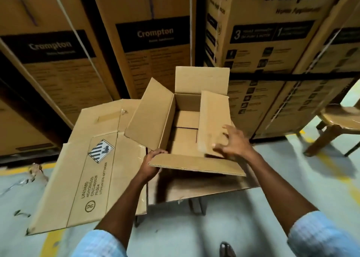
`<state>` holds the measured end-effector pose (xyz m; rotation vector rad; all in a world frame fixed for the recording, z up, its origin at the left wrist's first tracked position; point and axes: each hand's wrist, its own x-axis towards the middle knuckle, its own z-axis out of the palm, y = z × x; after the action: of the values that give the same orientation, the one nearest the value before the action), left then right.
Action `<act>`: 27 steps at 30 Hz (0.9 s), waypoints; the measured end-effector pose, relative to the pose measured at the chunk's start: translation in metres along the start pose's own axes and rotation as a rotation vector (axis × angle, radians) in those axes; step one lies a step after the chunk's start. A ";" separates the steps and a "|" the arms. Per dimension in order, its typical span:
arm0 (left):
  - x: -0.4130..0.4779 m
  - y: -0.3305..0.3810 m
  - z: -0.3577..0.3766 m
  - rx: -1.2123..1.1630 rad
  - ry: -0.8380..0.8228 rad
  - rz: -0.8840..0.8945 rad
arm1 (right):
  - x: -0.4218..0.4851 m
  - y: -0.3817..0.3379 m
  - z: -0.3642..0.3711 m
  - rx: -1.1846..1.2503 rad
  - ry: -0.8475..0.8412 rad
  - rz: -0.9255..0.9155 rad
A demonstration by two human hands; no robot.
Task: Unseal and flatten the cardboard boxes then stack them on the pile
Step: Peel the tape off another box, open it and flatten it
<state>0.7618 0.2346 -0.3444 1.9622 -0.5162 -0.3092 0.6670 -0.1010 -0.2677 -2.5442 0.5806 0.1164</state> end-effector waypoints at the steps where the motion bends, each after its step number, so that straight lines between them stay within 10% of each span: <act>1: 0.001 -0.004 0.005 -0.017 0.014 -0.012 | 0.005 -0.014 0.004 -0.127 -0.069 -0.051; 6: -0.009 -0.005 0.024 -0.076 0.145 -0.074 | 0.019 -0.030 0.027 -0.408 -0.207 -0.316; 11: -0.028 0.005 0.052 -0.104 0.188 -0.087 | -0.001 -0.033 0.004 -0.544 0.062 -0.533; 20: -0.035 0.012 0.065 -0.582 0.477 -0.409 | -0.037 0.006 -0.069 0.944 0.537 0.216; 27: -0.026 0.035 0.104 -0.747 0.316 -0.600 | -0.088 -0.101 -0.100 0.482 1.015 -0.405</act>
<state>0.6864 0.1517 -0.3584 1.3417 0.3759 -0.4708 0.6269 -0.0405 -0.1173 -2.0330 0.3469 -1.3365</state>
